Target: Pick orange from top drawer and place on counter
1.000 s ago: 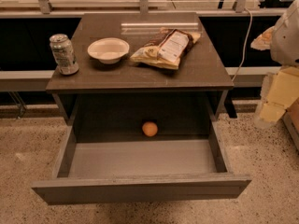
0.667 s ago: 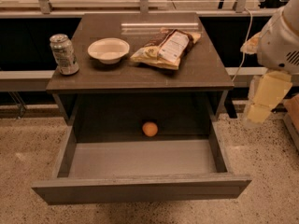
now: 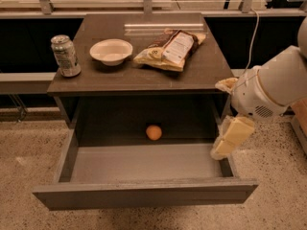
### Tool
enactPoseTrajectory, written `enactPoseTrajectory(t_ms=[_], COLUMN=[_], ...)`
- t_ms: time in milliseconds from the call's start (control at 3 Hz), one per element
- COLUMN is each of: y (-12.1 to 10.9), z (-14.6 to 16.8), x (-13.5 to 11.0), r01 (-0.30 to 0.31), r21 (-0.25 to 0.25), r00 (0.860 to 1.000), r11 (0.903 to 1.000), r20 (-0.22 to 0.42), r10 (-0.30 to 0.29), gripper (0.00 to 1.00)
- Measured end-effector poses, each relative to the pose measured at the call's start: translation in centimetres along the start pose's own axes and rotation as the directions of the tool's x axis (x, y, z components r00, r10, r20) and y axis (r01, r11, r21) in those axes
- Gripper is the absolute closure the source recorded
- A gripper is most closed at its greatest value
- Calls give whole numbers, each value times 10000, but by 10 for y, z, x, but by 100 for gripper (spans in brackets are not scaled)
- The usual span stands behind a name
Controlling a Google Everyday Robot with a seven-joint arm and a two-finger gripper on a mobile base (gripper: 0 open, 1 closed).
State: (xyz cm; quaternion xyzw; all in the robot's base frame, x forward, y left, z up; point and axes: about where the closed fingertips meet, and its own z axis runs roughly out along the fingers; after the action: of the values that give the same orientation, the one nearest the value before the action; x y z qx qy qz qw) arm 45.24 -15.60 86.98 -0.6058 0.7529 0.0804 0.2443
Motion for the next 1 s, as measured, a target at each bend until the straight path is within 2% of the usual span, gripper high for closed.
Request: enactPoseTrajectory(t_ms=[333, 667, 1000], y=[5, -7, -24], z=[37, 42, 31], x=[-6, -21, -28], r01=[-118, 40, 448], r21=[298, 1667, 2848], r00=[9864, 9496, 9382], r11=[9995, 9860, 9575], r20=[1644, 3086, 3173], r10=[68, -560, -1383], gripper=[0, 0, 0])
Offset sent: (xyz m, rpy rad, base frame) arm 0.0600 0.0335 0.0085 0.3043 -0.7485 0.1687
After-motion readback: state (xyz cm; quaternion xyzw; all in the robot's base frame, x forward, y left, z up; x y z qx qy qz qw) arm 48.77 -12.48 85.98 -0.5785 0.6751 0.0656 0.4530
